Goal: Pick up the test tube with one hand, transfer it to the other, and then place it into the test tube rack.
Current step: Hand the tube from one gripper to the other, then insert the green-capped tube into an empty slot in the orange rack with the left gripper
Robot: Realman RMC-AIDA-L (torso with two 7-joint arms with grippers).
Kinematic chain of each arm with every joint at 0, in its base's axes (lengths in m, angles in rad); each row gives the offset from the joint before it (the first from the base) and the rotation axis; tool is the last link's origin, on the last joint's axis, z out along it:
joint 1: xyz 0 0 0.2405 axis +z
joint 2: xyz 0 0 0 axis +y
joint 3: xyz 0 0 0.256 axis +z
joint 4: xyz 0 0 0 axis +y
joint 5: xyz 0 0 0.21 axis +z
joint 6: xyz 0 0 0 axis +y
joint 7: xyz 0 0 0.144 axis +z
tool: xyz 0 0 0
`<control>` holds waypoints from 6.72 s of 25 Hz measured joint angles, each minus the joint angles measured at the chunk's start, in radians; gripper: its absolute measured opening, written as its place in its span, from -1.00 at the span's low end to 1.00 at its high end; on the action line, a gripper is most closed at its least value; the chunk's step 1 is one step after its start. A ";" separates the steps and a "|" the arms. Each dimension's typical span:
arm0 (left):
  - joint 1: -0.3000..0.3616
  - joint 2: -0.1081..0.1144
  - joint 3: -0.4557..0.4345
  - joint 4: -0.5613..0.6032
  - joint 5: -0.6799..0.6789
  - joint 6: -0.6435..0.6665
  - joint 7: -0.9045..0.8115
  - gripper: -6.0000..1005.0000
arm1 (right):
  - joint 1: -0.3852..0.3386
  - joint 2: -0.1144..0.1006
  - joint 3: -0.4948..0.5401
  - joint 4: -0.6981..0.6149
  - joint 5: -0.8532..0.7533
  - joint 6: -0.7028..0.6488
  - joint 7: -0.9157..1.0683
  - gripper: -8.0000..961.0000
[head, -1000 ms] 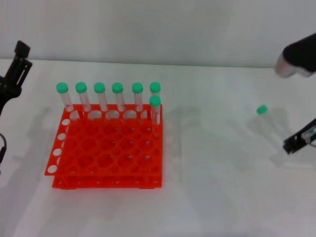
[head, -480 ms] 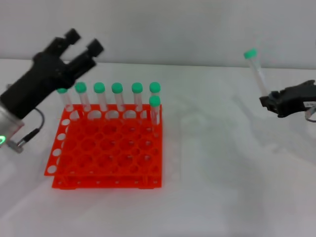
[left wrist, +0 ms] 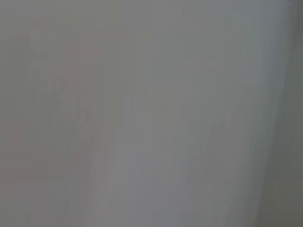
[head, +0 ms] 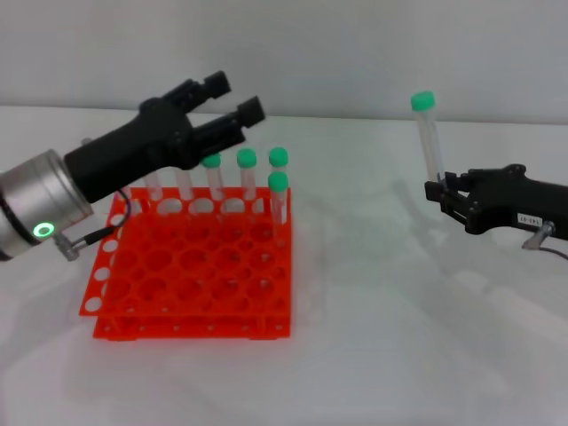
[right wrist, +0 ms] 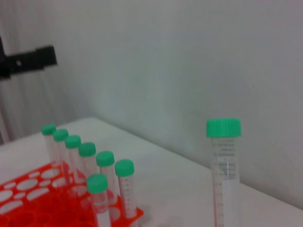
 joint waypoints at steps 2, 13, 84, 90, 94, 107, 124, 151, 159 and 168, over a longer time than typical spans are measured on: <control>-0.012 -0.002 -0.002 0.012 0.034 -0.017 -0.021 0.77 | 0.003 -0.001 0.003 0.070 0.090 0.006 -0.101 -0.58; -0.041 -0.031 -0.008 0.096 0.184 -0.168 -0.122 0.77 | -0.003 0.000 -0.007 0.073 0.184 0.092 -0.207 -0.57; 0.059 -0.136 -0.082 0.250 0.307 -0.233 0.006 -0.23 | 0.078 0.003 -0.139 0.068 0.145 0.087 -0.254 -0.52; 0.059 -0.136 -0.082 0.250 0.308 -0.234 0.003 -0.23 | 0.082 0.003 -0.144 0.068 0.145 0.086 -0.256 -0.52; 0.059 -0.136 -0.082 0.250 0.308 -0.234 0.003 -0.34 | 0.082 0.003 -0.144 0.069 0.145 0.085 -0.263 -0.51; 0.052 -0.133 -0.082 0.249 0.308 -0.235 -0.006 -0.55 | 0.091 0.002 -0.142 0.075 0.148 0.083 -0.239 -0.51; 0.156 -0.132 -0.185 0.374 0.352 -0.121 0.093 -0.57 | 0.069 -0.002 0.031 0.194 0.150 0.011 -0.223 0.28; 0.479 -0.203 -0.310 0.519 0.319 -0.211 0.307 -0.54 | -0.001 -0.002 0.136 0.267 0.177 0.021 -0.218 0.82; 0.367 -0.194 -0.313 0.372 0.273 -0.247 0.293 -0.53 | 0.004 -0.001 0.136 0.289 0.177 0.022 -0.218 0.82; 0.283 -0.196 -0.313 0.273 0.272 -0.293 0.280 -0.52 | 0.004 0.000 0.138 0.297 0.177 0.018 -0.219 0.82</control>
